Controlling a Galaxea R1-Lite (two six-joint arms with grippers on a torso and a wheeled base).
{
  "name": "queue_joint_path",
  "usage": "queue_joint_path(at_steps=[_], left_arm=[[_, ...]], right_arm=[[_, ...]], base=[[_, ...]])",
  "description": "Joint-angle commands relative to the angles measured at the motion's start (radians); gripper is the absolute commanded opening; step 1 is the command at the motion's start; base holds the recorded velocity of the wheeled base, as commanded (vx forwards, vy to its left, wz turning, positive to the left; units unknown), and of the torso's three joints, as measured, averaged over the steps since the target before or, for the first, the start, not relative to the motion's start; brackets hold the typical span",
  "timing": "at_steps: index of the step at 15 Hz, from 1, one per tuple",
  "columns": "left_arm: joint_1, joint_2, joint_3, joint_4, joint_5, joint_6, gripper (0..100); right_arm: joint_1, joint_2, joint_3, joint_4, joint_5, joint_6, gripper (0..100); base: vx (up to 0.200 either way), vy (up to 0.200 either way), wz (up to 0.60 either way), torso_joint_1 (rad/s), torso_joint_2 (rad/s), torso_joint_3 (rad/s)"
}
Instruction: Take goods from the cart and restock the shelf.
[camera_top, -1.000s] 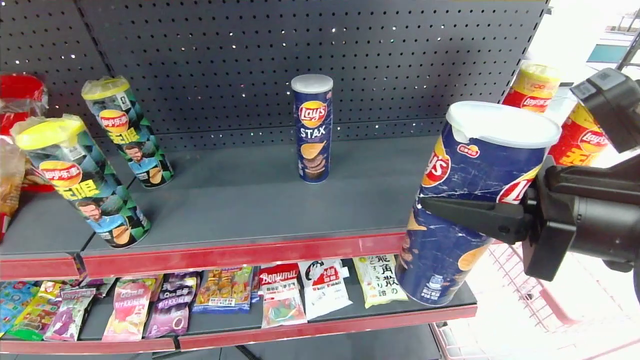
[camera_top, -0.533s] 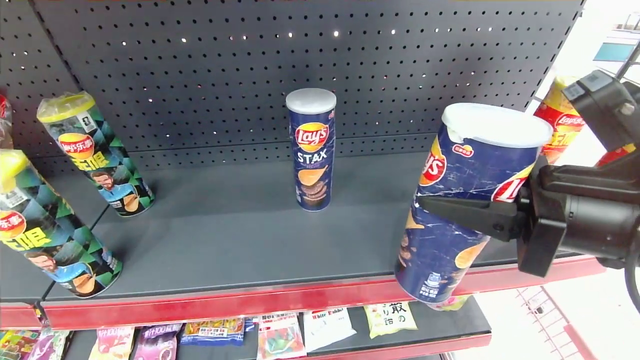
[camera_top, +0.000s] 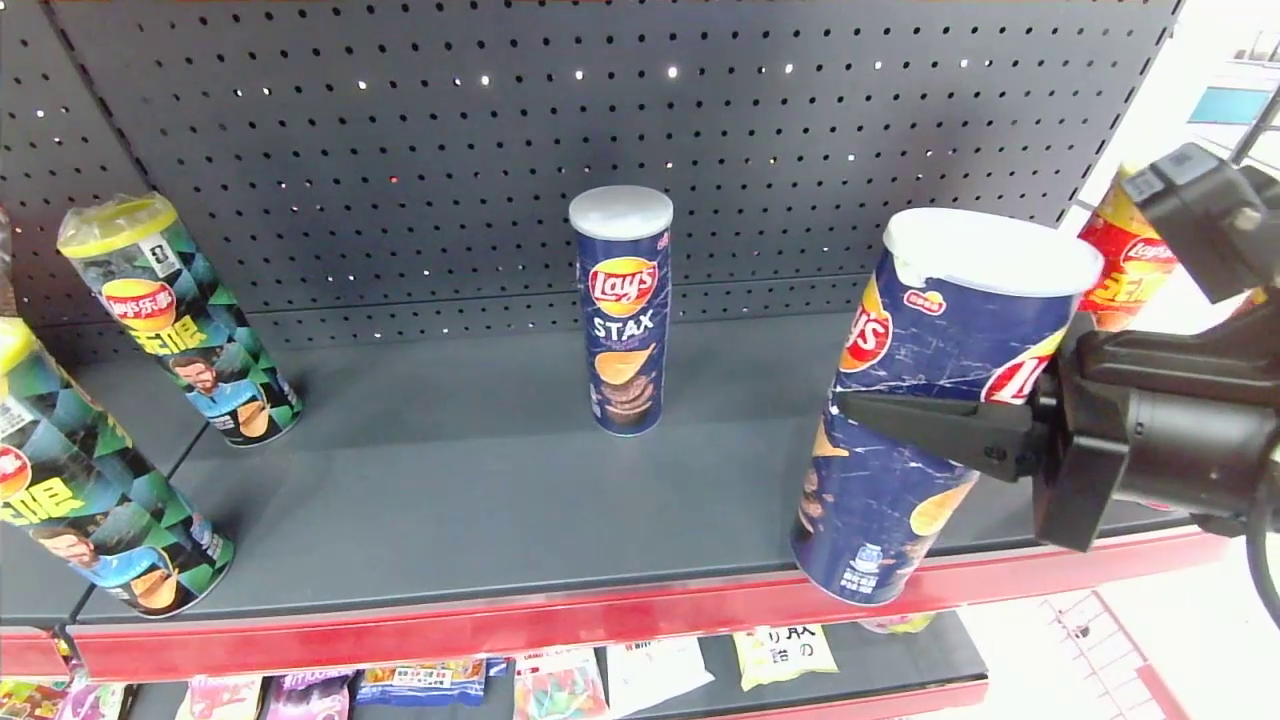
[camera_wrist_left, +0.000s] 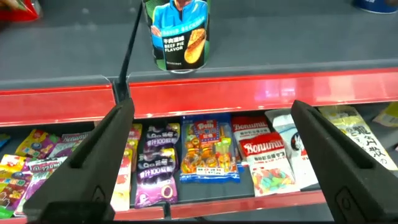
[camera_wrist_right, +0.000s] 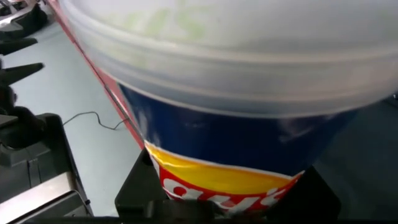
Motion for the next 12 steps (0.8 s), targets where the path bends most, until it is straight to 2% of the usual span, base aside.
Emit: queue_joint_path(at_steps=[1, 6, 8, 9, 10, 11, 12], left_arm=[[0.000, 0.001, -0.001, 0.000, 0.000, -0.001, 100], [0.000, 0.001, -0.001, 0.000, -0.002, 0.001, 100], [-0.002, 0.005, -0.001, 0.000, -0.011, 0.002, 100], [-0.002, 0.002, -0.001, 0.000, -0.052, 0.005, 100], [-0.002, 0.002, -0.001, 0.000, -0.081, 0.035, 100], [-0.002, 0.004, -0.001, 0.000, -0.087, 0.048, 100], [-0.002, 0.002, -0.001, 0.000, -0.089, 0.048, 100]], right_arm=[[0.001, -0.001, 0.001, -0.001, 0.001, 0.000, 0], [-0.002, -0.004, -0.001, -0.001, -0.008, -0.002, 0], [-0.007, -0.005, -0.001, -0.001, -0.051, -0.002, 0], [-0.015, -0.001, -0.002, -0.001, -0.083, -0.003, 0], [-0.030, 0.004, -0.007, -0.001, -0.128, -0.006, 0], [-0.035, 0.013, -0.011, -0.004, -0.178, -0.006, 0], [-0.036, 0.016, -0.013, -0.006, -0.231, -0.006, 0]], base=[[0.000, 0.000, 0.00, 0.000, 0.00, 0.000], [0.000, 0.000, 0.00, 0.000, 0.00, 0.000], [0.000, 0.000, 0.00, 0.000, 0.00, 0.000], [0.000, 0.000, 0.00, 0.000, 0.00, 0.000], [0.000, 0.000, 0.00, 0.000, 0.00, 0.000], [0.000, 0.000, 0.00, 0.000, 0.00, 0.000], [0.000, 0.000, 0.00, 0.000, 0.00, 0.000]])
